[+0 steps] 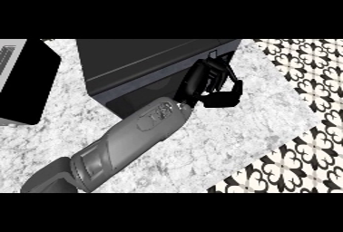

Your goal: Pick up the milk, place it into the microwave and close the microwave

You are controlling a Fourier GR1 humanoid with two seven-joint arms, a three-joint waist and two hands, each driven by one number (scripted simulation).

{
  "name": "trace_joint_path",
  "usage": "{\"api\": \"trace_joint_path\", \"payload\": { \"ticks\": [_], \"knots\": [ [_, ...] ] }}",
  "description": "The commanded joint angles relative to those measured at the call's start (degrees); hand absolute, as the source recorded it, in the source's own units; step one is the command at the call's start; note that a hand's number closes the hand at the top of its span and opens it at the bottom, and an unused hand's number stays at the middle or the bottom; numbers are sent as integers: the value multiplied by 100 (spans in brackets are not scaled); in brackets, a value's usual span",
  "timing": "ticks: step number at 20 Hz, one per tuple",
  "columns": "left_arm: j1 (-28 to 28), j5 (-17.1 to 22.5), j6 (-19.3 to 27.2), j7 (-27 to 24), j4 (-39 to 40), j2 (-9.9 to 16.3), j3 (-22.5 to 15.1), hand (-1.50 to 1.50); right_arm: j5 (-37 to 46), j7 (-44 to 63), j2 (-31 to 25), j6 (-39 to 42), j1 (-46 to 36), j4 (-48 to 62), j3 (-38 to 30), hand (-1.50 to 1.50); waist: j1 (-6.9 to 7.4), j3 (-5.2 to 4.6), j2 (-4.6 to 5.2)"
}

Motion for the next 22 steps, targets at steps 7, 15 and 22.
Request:
{"api": "trace_joint_path", "payload": {
  "ticks": [7, 15, 22],
  "knots": [
    [-358, 188, 128, -123, 178, -213, -4, 150, -186, 175, -326, 3, -251, 93, -194, -150, -170, 18, 93],
    [-374, 301, 314, -200, 136, -211, -43, 150, -465, 273, -486, 58, -363, 206, -288, -150, -257, 38, 87],
    [-361, 390, 403, -279, 147, -209, -69, 150, -687, 385, -610, 114, -424, 257, -300, -150, -271, 34, 85]
  ]
}}
